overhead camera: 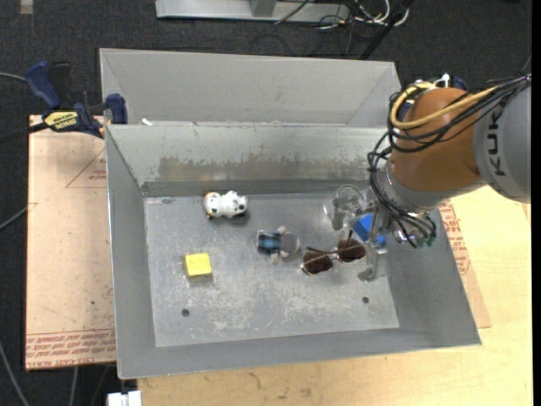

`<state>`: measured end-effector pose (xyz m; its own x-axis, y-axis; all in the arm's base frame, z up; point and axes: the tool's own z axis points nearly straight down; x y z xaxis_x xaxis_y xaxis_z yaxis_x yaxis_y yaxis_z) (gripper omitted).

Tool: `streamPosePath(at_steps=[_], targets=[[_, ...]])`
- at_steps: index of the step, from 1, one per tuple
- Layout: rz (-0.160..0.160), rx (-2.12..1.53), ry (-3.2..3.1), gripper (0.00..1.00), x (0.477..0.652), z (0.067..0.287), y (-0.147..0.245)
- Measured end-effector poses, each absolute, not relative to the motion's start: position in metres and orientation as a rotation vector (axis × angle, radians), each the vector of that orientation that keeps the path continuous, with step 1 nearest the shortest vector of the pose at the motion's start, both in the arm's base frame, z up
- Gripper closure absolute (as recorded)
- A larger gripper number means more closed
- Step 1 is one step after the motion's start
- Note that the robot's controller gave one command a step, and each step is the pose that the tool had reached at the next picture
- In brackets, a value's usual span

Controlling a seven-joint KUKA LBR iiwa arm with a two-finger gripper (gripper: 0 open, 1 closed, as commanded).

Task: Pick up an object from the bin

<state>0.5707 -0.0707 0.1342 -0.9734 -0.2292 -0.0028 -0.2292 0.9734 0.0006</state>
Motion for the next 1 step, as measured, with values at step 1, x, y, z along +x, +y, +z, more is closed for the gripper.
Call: streamPosePath(at_steps=[1], targets=[[0.0, -0.774, 3.042, 0.0, 0.5737, 0.087, -0.0778]])
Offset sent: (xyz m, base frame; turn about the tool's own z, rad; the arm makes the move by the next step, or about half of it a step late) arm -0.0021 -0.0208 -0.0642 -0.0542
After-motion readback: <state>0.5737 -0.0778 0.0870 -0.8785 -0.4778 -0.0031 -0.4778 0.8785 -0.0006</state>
